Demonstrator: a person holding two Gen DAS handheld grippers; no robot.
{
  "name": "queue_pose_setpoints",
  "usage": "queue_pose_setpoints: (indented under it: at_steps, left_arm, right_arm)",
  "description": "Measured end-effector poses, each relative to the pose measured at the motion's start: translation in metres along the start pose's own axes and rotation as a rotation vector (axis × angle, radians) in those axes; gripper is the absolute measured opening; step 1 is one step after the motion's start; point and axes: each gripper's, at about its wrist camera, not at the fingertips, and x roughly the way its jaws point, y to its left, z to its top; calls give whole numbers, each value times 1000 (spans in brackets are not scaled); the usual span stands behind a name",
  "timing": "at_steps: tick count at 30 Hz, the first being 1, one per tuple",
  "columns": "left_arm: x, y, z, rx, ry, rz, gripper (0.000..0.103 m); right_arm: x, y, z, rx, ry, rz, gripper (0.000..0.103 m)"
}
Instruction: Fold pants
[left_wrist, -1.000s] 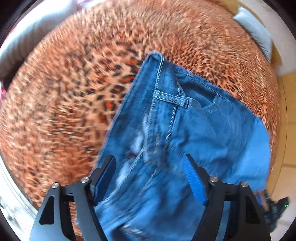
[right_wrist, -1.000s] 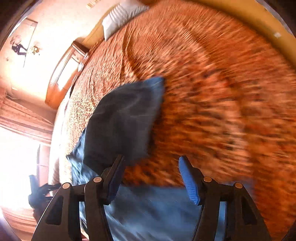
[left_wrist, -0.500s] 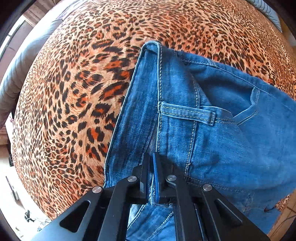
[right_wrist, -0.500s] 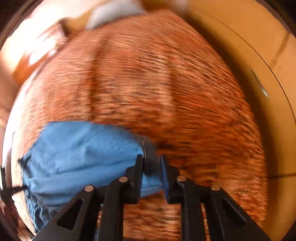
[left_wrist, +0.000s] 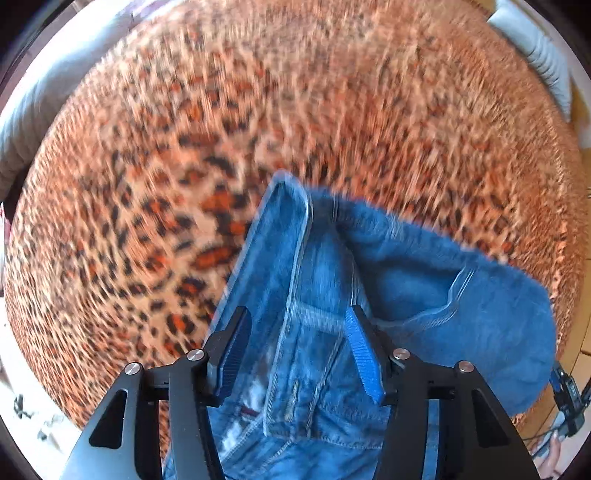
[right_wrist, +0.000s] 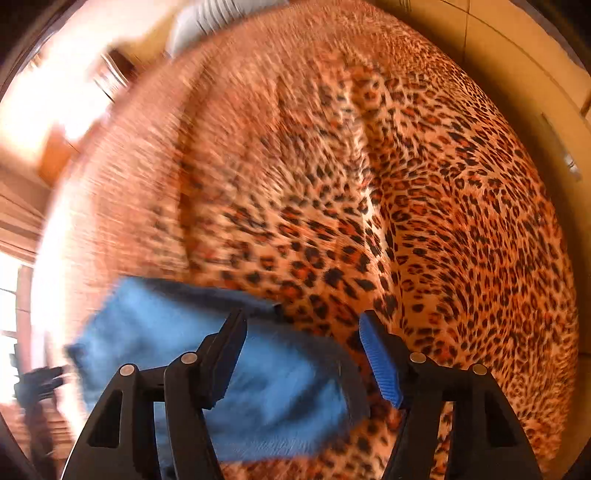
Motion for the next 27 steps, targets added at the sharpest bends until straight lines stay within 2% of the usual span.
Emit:
queue_pose_setpoints:
  at_steps: [1, 2, 4, 5, 6, 8, 10, 11, 13, 16, 18, 19, 21, 23, 24, 25, 26, 27]
  left_arm:
    - [8, -1, -3, 16, 16, -8, 49]
    - [12, -2, -5, 34, 17, -11, 49]
    - [11, -6, -17, 83, -6, 16, 49]
    - [14, -6, -22, 101, -15, 36, 49]
    - [20, -4, -24, 116, -15, 54, 49]
    - [30, -2, -27, 123, -10, 73, 49]
    - [45, -2, -21, 106, -3, 77, 49]
    - [50, -2, -12, 94, 2, 69, 49]
    - [61, -1, -1, 64, 12, 49, 49]
    - [60, -4, 2, 65, 24, 30, 49]
    - [49, -3, -3, 89, 17, 30, 51]
    - [46, -1, -5, 98, 8, 36, 51]
    - [42, 10, -7, 116, -14, 63, 50]
    - [40, 9, -1, 126, -50, 107, 46]
    - [29, 5, 0, 129, -79, 126, 39]
    - [17, 3, -3, 130, -98, 131, 38]
    - [11, 1, 0, 124, -117, 134, 38]
    - [8, 2, 6, 106, -133, 134, 38]
  right_arm:
    - [7, 10, -3, -9, 34, 55, 61]
    - [9, 24, -9, -47, 83, 181, 59]
    - [-4, 68, -39, -288, 182, 376, 58]
    - [-14, 83, -56, -406, 220, 431, 55]
    - [-18, 88, -66, -453, 254, 433, 58]
    - [-21, 82, -69, -447, 280, 368, 58]
    - [-31, 59, -45, -329, 186, 355, 58]
    - [-32, 44, -28, -239, 117, 333, 63]
    - [-22, 26, -1, -124, 35, 234, 66]
    - [11, 23, 17, -45, 33, 118, 64]
    - [32, 37, 15, -60, 84, 111, 52]
    - [39, 50, 12, -108, 102, 101, 47]
    - [46, 86, -3, -290, 97, -11, 25]
    - [45, 101, 0, -424, 56, -112, 12]
    - [39, 97, 13, -422, 13, -164, 11]
    - [30, 87, 29, -378, -42, -218, 8]
    - [18, 71, 48, -289, -91, -234, 6]
    - [3, 46, 69, -140, -134, -184, 5]
